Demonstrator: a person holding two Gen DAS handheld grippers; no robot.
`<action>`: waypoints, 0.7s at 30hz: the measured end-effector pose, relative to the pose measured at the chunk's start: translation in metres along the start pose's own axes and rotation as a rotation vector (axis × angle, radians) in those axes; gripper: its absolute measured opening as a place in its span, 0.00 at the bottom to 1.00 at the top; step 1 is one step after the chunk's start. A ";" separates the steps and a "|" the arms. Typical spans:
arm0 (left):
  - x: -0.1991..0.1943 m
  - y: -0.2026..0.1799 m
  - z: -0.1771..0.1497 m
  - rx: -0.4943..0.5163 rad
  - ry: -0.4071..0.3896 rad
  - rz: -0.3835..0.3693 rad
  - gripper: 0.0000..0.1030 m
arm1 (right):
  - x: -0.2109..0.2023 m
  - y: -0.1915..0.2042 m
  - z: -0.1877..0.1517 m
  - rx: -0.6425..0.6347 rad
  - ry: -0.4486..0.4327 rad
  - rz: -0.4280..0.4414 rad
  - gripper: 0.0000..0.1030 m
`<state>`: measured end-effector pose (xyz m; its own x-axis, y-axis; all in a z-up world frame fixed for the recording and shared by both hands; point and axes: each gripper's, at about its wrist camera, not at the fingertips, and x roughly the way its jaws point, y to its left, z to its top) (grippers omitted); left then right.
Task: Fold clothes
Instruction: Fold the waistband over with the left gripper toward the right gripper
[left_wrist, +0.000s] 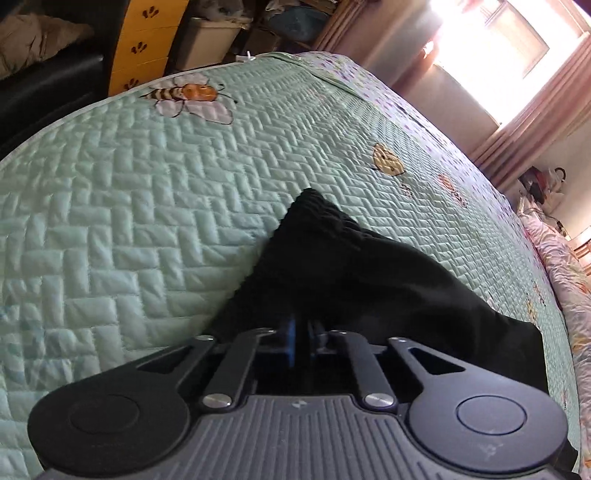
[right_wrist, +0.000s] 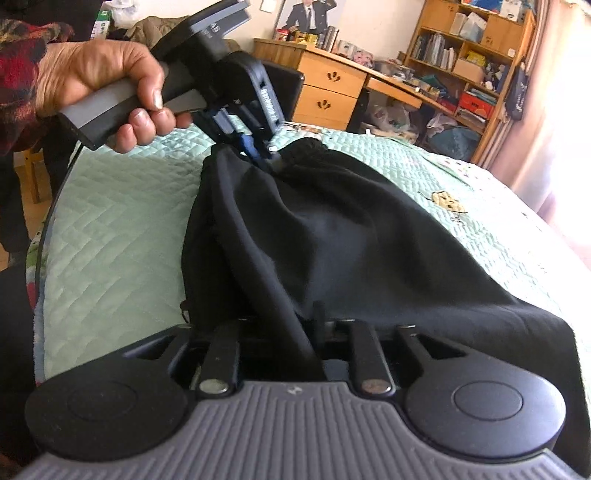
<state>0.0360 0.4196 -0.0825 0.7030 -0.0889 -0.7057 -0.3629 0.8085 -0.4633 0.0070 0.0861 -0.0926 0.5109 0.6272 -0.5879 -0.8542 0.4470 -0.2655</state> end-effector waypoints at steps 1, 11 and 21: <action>-0.001 0.000 -0.001 0.000 0.001 0.000 0.06 | -0.004 -0.001 -0.002 -0.001 -0.005 -0.007 0.37; -0.031 -0.025 -0.019 0.003 -0.103 0.010 0.43 | -0.138 -0.065 -0.071 0.365 -0.094 -0.135 0.60; -0.076 -0.088 -0.061 0.141 -0.144 -0.064 0.65 | -0.106 0.000 -0.085 -0.070 0.011 -0.157 0.51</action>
<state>-0.0229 0.3198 -0.0210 0.8056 -0.0673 -0.5886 -0.2325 0.8779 -0.4185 -0.0551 -0.0346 -0.0951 0.6375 0.5460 -0.5436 -0.7691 0.4929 -0.4069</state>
